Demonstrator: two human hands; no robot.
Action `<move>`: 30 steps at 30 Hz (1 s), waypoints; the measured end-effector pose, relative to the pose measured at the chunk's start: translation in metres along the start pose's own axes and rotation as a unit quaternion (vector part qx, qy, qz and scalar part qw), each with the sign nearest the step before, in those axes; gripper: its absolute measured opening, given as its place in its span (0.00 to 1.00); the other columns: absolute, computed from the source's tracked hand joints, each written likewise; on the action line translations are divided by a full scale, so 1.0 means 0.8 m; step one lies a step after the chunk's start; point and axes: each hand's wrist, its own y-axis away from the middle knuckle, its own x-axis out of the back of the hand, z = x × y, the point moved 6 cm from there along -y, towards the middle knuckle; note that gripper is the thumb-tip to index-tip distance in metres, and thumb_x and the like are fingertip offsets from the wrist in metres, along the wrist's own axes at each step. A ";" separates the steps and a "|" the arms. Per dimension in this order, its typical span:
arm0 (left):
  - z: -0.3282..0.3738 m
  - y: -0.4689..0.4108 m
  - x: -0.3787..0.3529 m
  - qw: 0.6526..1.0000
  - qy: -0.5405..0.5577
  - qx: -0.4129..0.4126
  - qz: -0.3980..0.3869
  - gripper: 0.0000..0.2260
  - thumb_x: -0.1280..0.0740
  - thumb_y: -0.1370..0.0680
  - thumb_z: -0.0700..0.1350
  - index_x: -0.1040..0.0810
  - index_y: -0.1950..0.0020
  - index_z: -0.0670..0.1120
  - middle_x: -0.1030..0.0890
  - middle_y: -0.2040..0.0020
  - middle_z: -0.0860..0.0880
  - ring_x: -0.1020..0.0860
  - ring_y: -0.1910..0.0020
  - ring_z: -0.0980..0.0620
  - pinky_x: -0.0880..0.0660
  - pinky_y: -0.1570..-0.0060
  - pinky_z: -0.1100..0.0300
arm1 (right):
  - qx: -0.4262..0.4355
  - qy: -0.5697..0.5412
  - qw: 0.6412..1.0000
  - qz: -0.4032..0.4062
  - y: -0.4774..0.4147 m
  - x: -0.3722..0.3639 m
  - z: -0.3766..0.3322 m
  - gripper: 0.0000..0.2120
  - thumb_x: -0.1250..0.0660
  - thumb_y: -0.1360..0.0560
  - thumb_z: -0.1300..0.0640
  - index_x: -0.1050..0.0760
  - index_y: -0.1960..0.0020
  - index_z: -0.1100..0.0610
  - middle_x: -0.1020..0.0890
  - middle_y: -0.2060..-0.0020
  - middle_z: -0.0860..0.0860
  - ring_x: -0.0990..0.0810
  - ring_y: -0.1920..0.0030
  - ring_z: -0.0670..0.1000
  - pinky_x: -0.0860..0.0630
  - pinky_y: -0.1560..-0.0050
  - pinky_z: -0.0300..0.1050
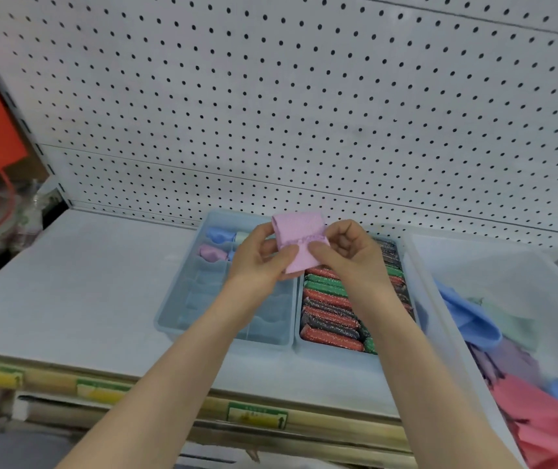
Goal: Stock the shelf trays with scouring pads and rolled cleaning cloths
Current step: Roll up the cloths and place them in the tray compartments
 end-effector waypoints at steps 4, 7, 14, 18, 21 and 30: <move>-0.007 0.006 0.013 1.000 0.013 -0.006 -0.015 0.16 0.35 0.22 0.32 0.25 0.40 0.50 0.16 0.51 0.49 0.17 0.53 0.54 0.19 0.58 0.58 | -0.075 -0.113 0.986 -0.094 0.003 -0.013 0.021 0.19 0.32 0.25 0.68 0.27 0.37 0.56 0.17 0.52 0.53 0.18 0.51 0.52 0.21 0.51 0.45; -0.009 0.011 0.028 1.000 0.006 -0.020 -0.017 0.15 0.37 0.22 0.30 0.22 0.46 0.50 0.17 0.52 0.53 0.18 0.53 0.57 0.19 0.60 0.59 | -0.122 -0.183 0.961 -0.168 0.009 -0.026 0.031 0.16 0.35 0.24 0.67 0.24 0.38 0.59 0.18 0.50 0.54 0.19 0.52 0.50 0.21 0.55 0.42; -0.038 0.009 0.072 0.996 0.055 0.066 0.001 0.11 0.40 0.20 0.36 0.19 0.56 0.42 0.18 0.50 0.48 0.18 0.52 0.47 0.19 0.53 0.57 | -0.028 0.012 0.990 -0.135 0.008 -0.050 0.048 0.25 0.40 0.29 0.79 0.16 0.65 0.52 0.22 0.56 0.47 0.25 0.53 0.47 0.29 0.56 0.37; -0.056 0.008 0.102 0.998 0.001 0.060 0.032 0.04 0.29 0.25 0.37 0.19 0.50 0.43 0.18 0.49 0.46 0.17 0.51 0.45 0.20 0.46 0.52 | -0.008 0.127 0.984 -0.128 0.004 -0.075 0.051 0.18 0.40 0.27 0.76 0.16 0.59 0.58 0.24 0.51 0.55 0.23 0.52 0.45 0.24 0.54 0.39; -0.060 0.006 0.123 0.998 -0.040 0.047 0.021 0.10 0.26 0.29 0.41 0.20 0.49 0.46 0.15 0.50 0.45 0.16 0.52 0.44 0.21 0.46 0.49 | -0.073 0.115 0.978 -0.160 -0.002 -0.096 0.067 0.08 0.34 0.22 0.63 0.19 0.46 0.57 0.19 0.50 0.56 0.19 0.54 0.49 0.19 0.53 0.45; -0.057 -0.030 0.231 0.880 -0.455 -0.084 0.105 0.18 0.30 0.25 0.43 0.24 0.36 0.53 0.25 0.40 0.52 0.24 0.45 0.51 0.23 0.45 0.54 | -0.026 0.404 0.907 -0.120 -0.072 -0.152 0.122 0.09 0.28 0.28 0.57 0.23 0.49 0.52 0.19 0.59 0.47 0.23 0.60 0.49 0.31 0.61 0.41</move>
